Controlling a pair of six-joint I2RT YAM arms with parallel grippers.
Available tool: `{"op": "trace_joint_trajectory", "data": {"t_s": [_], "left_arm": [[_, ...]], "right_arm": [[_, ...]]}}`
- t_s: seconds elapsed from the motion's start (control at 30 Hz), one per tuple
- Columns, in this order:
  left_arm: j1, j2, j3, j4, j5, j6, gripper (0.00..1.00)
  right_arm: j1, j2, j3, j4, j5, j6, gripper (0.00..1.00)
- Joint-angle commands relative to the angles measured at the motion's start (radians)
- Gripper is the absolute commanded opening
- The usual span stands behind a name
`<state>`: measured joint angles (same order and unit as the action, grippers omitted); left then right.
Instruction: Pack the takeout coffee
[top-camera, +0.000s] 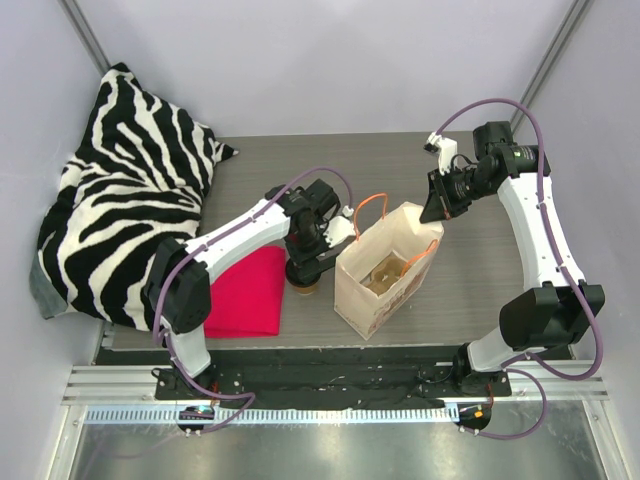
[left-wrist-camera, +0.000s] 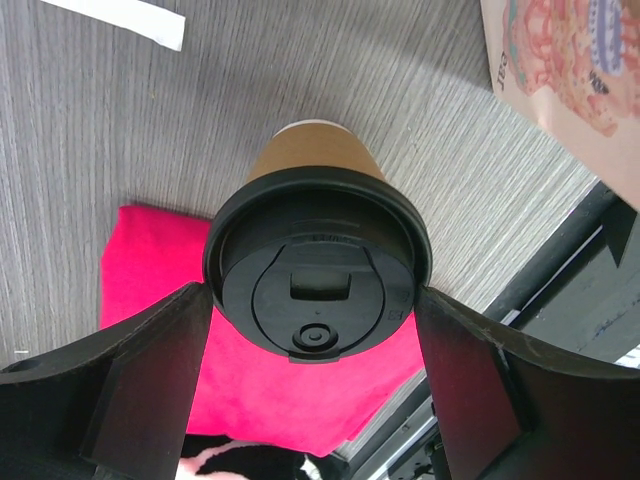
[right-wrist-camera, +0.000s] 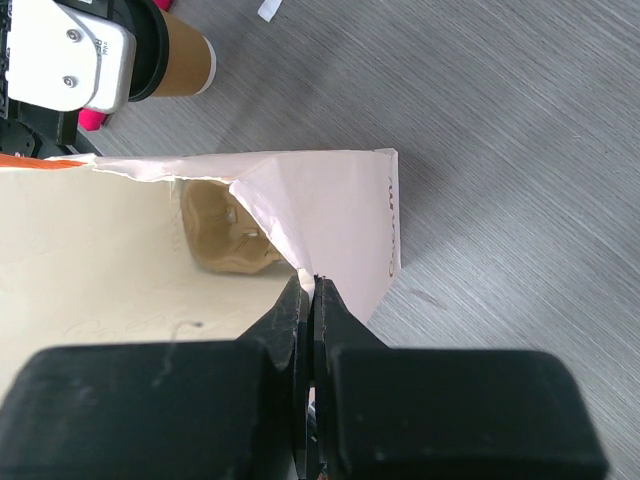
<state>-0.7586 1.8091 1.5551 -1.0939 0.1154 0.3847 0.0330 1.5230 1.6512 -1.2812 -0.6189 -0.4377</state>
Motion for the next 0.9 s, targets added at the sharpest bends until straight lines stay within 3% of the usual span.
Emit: {"op": "trace_joint_trajectory", "data": {"t_s": [0.0, 0.47, 0.87], "left_arm": [[-0.011, -0.036, 0.000, 0.031, -0.006, -0.023, 0.86], [-0.013, -0.037, -0.046, 0.061, -0.036, -0.023, 0.82], [-0.015, -0.062, -0.069, 0.066, -0.039, -0.029, 0.70]], "right_arm": [[0.004, -0.006, 0.019, -0.004, -0.008, 0.002, 0.01], [0.004, -0.007, 0.018, -0.004, -0.007, 0.004, 0.01], [0.004, -0.001, 0.032, -0.006, -0.010, 0.002, 0.01]]}}
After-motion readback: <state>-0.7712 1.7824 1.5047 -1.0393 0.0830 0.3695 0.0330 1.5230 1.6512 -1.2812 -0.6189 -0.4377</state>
